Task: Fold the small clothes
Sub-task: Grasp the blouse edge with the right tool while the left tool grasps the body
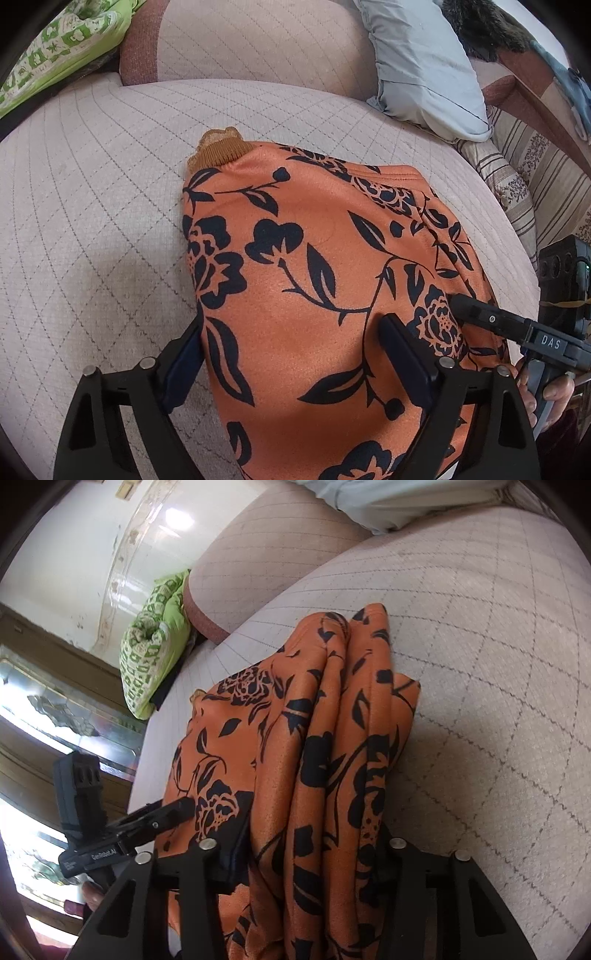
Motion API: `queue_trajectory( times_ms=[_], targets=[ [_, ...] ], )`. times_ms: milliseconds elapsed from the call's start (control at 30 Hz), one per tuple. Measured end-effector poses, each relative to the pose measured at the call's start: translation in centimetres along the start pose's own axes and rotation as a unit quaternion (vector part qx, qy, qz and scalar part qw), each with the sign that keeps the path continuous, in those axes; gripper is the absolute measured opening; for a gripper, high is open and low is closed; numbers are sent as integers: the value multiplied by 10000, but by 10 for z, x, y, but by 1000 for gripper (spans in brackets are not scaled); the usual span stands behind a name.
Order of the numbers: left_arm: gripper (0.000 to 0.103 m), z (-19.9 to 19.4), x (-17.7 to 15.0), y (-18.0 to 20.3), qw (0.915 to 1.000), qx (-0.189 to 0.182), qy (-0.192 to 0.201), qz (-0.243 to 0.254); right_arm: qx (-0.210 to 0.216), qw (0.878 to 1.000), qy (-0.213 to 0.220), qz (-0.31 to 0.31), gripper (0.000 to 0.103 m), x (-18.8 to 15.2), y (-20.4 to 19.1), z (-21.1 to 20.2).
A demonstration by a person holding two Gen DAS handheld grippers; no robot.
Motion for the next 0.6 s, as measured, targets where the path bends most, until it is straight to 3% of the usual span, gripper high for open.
queue_trajectory(
  times_ms=[400, 600],
  targets=[
    [62, -16, -4, 1, 9997, 172, 179, 13, -196, 9996, 176, -79, 46, -5, -10, -3],
    [54, -26, -9, -7, 9996, 177, 210, -92, -244, 9992, 288, -91, 46, -7, -17, -5]
  ],
)
Point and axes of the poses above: each gripper's, at about its wrist camera, not at the fingertips, and z roughly the way its jaws point, y to its right, x to its top, the point moved 4 cm from there along z, roughly the way its jaws point, and after that the axes turned 11 degrees about z, right-handed, at the moved point
